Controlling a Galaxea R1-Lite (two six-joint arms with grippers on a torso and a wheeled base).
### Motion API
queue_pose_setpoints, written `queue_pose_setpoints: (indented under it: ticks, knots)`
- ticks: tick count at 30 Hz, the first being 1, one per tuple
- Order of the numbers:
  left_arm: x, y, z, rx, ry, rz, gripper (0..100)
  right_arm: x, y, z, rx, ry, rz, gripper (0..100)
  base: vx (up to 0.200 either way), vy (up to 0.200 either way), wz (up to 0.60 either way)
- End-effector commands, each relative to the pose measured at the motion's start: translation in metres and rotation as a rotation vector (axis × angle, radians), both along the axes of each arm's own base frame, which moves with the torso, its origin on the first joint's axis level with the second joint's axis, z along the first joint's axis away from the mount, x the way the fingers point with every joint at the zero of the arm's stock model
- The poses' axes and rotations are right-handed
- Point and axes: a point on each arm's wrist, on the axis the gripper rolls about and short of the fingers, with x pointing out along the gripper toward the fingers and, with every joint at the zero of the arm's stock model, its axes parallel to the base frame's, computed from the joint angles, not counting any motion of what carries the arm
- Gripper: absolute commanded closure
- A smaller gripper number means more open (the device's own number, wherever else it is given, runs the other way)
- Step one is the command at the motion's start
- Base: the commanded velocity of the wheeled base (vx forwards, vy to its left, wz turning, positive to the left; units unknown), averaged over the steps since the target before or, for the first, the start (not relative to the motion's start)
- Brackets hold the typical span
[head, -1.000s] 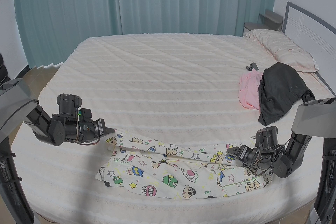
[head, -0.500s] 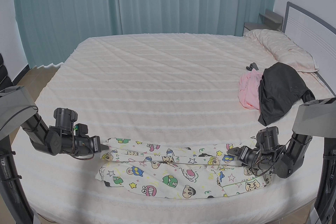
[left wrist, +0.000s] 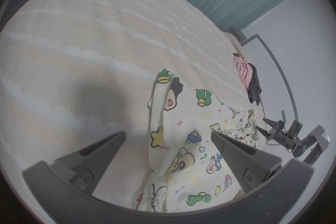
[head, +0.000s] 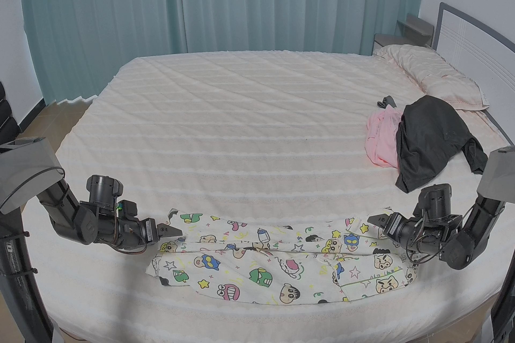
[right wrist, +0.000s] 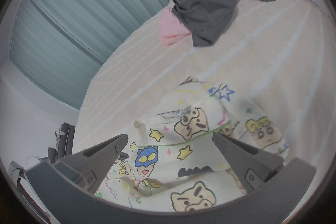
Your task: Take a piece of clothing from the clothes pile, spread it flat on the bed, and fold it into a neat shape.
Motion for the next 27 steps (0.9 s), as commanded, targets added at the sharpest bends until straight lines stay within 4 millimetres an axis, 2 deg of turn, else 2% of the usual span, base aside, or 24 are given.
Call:
queue_pose_setpoints:
  ticks: [1,2,6,11,18,21,25,26,27]
  knots:
    - [-0.004,0.0,-0.003,-0.024,0.036,0.028,0,-0.013,-0.014,0.026,-0.002,-0.067,-0.027,0,0.0,0.0,0.0]
    - [-0.004,0.0,0.0,-0.042,0.043,0.052,0,-0.019,-0.021,0.024,-0.032,-0.052,-0.029,0,0.0,0.0,0.0]
    - [-0.008,0.004,0.006,-0.063,0.047,0.084,0,-0.027,-0.024,0.013,-0.049,0.002,-0.02,0,0.0,0.0,0.0]
    - [-0.012,0.005,0.005,-0.061,0.055,0.085,0,-0.024,-0.022,-0.003,-0.055,0.054,-0.003,0,0.0,0.0,0.0]
    - [-0.012,0.004,0.004,-0.062,0.057,0.082,0,-0.022,-0.019,-0.016,-0.059,0.09,0.01,0,0.0,0.0,0.0]
    - [-0.013,0.004,0.004,-0.061,0.059,0.081,0,-0.02,-0.019,-0.029,-0.059,0.13,0.033,0,0.0,0.0,0.0]
    - [-0.013,0.004,0.004,-0.062,0.06,0.082,0,-0.016,-0.021,-0.032,-0.061,0.11,0.028,0,0.0,0.0,0.0]
    - [-0.013,0.004,0.004,-0.061,0.058,0.08,0,-0.015,-0.021,-0.032,-0.06,0.106,0.027,100,0.0,0.0,0.0]
    - [-0.013,0.003,0.004,-0.061,0.059,0.079,0,-0.015,-0.022,-0.032,-0.06,0.104,0.025,100,0.0,0.0,0.0]
